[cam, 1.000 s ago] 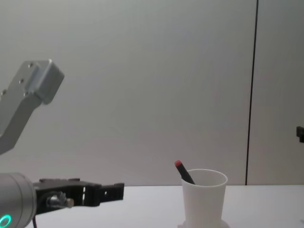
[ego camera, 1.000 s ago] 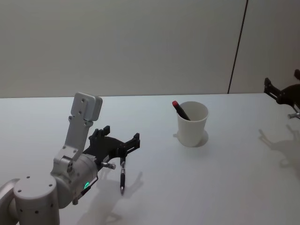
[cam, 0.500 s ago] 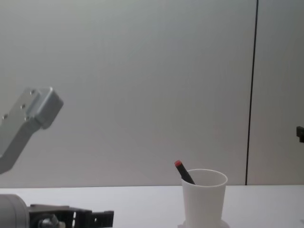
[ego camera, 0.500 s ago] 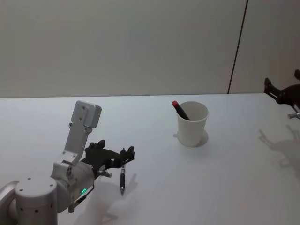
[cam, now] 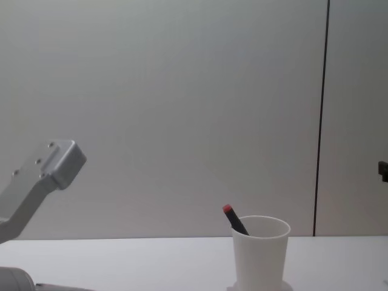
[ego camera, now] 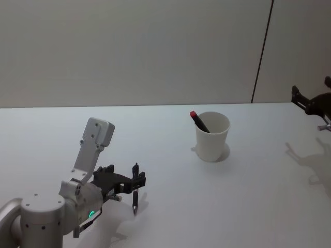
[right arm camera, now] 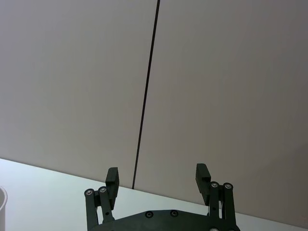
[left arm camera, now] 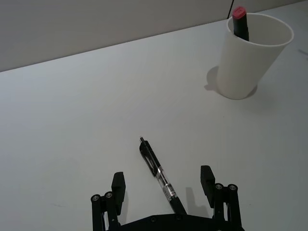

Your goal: Place the pen into the pen holder.

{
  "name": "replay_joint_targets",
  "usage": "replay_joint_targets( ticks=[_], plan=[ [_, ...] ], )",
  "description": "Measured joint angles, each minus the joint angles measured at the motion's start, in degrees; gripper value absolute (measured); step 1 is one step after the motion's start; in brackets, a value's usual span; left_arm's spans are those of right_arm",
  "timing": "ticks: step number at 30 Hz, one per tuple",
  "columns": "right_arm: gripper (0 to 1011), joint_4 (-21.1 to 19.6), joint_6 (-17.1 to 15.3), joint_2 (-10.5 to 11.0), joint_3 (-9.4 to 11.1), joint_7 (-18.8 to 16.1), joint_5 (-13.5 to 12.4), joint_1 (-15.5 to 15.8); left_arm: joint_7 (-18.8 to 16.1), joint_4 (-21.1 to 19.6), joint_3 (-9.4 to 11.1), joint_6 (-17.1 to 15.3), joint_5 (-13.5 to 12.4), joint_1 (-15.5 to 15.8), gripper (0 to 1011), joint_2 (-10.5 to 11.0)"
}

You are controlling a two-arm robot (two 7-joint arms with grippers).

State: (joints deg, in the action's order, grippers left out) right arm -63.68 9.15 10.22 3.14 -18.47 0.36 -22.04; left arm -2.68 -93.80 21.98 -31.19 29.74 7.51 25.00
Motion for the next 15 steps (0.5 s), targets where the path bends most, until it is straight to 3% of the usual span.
replay_joint_targets(
  ticks=[15],
  plan=[
    [1002, 0.00, 0.00, 0.00, 0.00, 0.00, 0.00, 0.00, 2.79, 3.63, -0.06, -1.35, -1.74, 1.71, 1004, -0.99]
  ],
)
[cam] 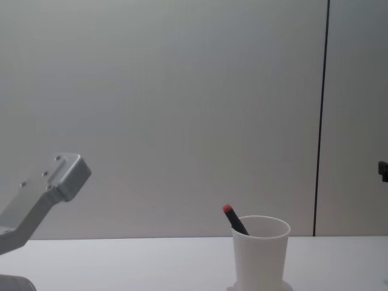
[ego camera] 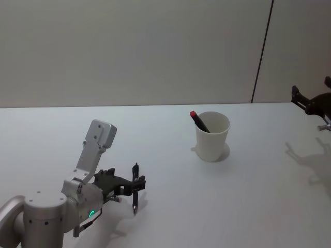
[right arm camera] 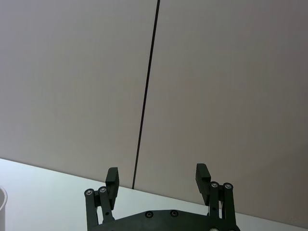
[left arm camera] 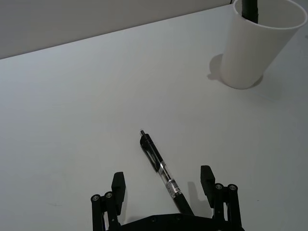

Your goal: Place the pen into the pen holder.

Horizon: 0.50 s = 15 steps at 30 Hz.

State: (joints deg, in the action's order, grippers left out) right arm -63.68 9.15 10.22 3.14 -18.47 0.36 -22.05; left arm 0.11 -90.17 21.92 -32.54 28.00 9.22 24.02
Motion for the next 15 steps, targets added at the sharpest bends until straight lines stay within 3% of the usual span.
replay_joint_targets(
  ticks=[15],
  plan=[
    [1002, 0.00, 0.00, 0.00, 0.00, 0.00, 0.00, 0.00, 1.91, 2.94, 0.17, -0.36, -1.65, 1.37, 1004, -1.04]
  ],
)
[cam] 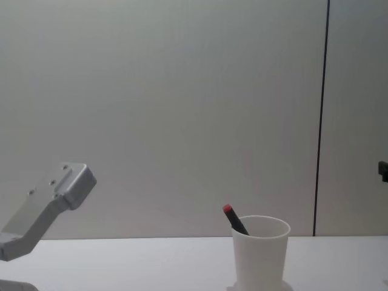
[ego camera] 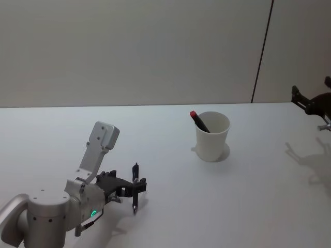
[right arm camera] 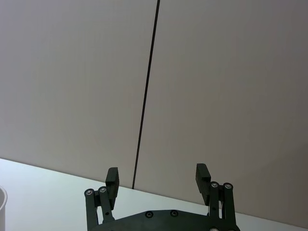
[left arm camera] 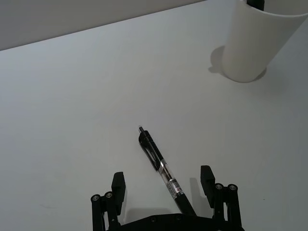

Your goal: Place the pen into the pen holder.

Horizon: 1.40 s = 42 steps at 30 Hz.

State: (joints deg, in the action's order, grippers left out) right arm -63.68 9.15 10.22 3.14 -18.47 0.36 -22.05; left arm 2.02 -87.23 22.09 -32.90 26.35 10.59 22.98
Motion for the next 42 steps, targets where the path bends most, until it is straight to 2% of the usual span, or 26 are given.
replay_joint_targets(
  ticks=[16, 30, 42],
  plan=[
    [1002, 0.00, 0.00, 0.00, 0.00, 0.00, 0.00, 0.00, 2.22, 1.89, 0.45, -1.90, -2.95, 1.28, 1004, -0.78],
    [1001, 0.00, 0.00, 0.00, 0.00, 0.00, 0.00, 0.00, 4.64, 2.52, 1.23, -4.46, -7.14, 2.36, 1004, -1.34],
    [1002, 0.00, 0.00, 0.00, 0.00, 0.00, -0.01, 0.00, 4.99, 2.15, 1.47, -5.52, -8.51, 2.41, 1004, -1.58]
  ],
)
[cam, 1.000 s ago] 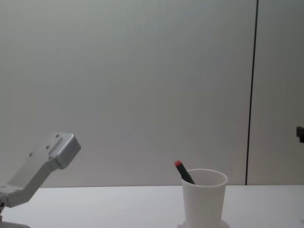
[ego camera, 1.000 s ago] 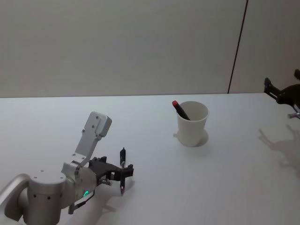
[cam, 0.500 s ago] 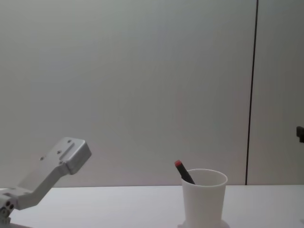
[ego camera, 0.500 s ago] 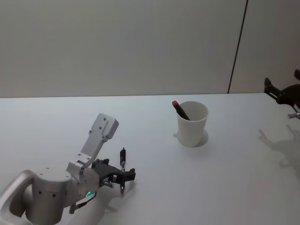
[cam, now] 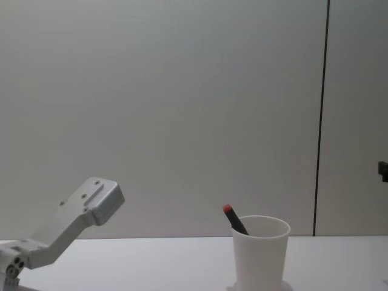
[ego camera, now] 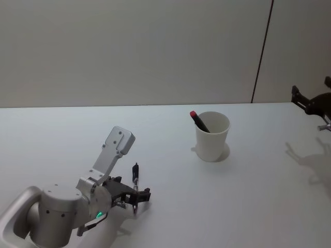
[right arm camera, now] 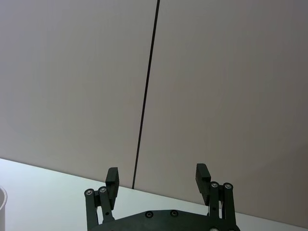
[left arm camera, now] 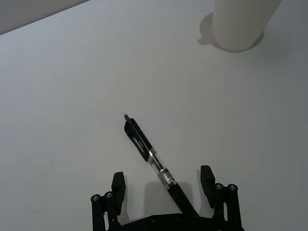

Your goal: Place the pen into the pen holder.

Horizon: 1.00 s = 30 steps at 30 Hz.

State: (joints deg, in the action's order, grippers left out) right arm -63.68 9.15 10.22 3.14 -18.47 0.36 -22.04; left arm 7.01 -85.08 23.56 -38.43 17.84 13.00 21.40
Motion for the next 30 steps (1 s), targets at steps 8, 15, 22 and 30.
replay_joint_targets(
  ticks=[8, 15, 22, 30],
  plan=[
    [1002, 0.00, 0.00, 0.00, 0.00, 0.00, 0.00, 0.00, -0.90, -0.46, -0.11, 0.04, 0.45, -0.52, 1004, -0.13],
    [1002, 0.00, 0.00, 0.00, 0.00, 0.00, 0.00, 0.00, -1.65, -0.74, -0.23, 0.17, 1.03, -0.92, 983, -0.27],
    [1002, 0.00, 0.00, 0.00, 0.00, 0.00, 0.00, 0.00, -2.02, -0.89, -0.31, 0.06, 1.52, -1.16, 810, -0.46],
    [1001, 0.00, 0.00, 0.00, 0.00, 0.00, 0.00, 0.00, -1.75, -0.79, -0.28, -0.55, 1.69, -1.27, 591, -0.71]
  ],
)
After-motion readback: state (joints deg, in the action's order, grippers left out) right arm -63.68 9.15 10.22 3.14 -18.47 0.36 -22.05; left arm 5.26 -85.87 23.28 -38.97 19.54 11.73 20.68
